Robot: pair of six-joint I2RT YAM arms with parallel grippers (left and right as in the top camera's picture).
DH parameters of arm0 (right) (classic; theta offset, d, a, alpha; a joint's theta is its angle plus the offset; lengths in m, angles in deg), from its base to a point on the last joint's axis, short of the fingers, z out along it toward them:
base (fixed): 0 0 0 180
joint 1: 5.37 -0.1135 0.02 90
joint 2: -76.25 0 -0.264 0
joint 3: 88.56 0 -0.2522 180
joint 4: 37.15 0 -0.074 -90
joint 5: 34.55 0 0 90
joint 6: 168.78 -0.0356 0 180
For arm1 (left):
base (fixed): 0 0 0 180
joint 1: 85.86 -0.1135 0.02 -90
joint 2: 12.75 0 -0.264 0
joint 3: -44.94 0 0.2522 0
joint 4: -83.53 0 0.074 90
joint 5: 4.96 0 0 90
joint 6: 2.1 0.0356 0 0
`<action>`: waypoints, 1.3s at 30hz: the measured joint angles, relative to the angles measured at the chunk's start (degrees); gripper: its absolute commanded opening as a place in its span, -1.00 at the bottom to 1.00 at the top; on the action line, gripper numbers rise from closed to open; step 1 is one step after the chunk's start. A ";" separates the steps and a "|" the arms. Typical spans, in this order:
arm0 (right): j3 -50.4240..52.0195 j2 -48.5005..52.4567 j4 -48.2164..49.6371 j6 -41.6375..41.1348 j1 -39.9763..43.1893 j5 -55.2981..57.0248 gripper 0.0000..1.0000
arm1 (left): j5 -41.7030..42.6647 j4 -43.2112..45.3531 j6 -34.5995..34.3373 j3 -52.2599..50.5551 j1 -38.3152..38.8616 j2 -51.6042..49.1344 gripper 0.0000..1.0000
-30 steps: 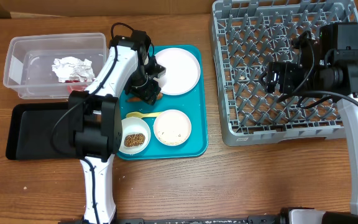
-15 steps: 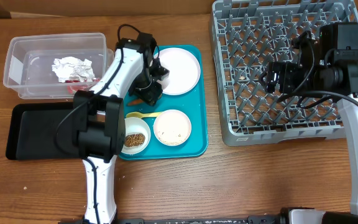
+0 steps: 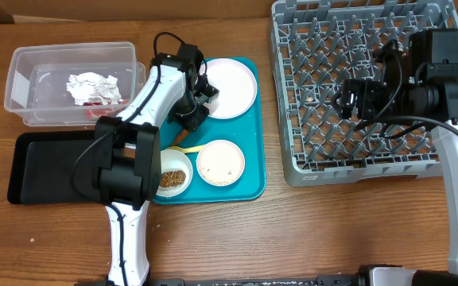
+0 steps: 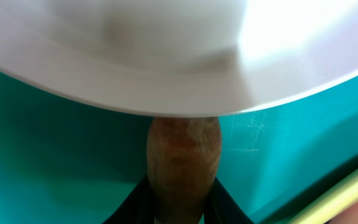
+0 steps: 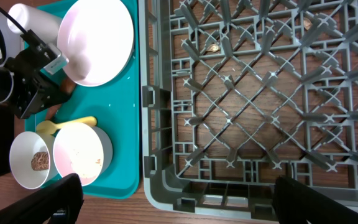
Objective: Sort waste into correct bins and load items into the dishwasher
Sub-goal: 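Carry the carrot with the left gripper and place it on the black tray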
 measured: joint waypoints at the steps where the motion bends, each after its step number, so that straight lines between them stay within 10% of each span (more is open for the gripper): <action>1: 0.00 0.00 -0.07 0.00 0.00 -0.02 1.00 | 0.00 -0.17 -0.26 0.07 0.00 0.02 -0.88; 22: 0.02 0.00 0.20 -0.02 0.00 -0.02 1.00 | 1.31 -27.89 -3.39 41.92 -0.07 -0.46 -0.92; 39: 0.02 0.00 0.20 -0.02 0.00 -0.02 1.00 | -2.99 -32.87 -31.21 44.41 -18.56 0.57 -0.92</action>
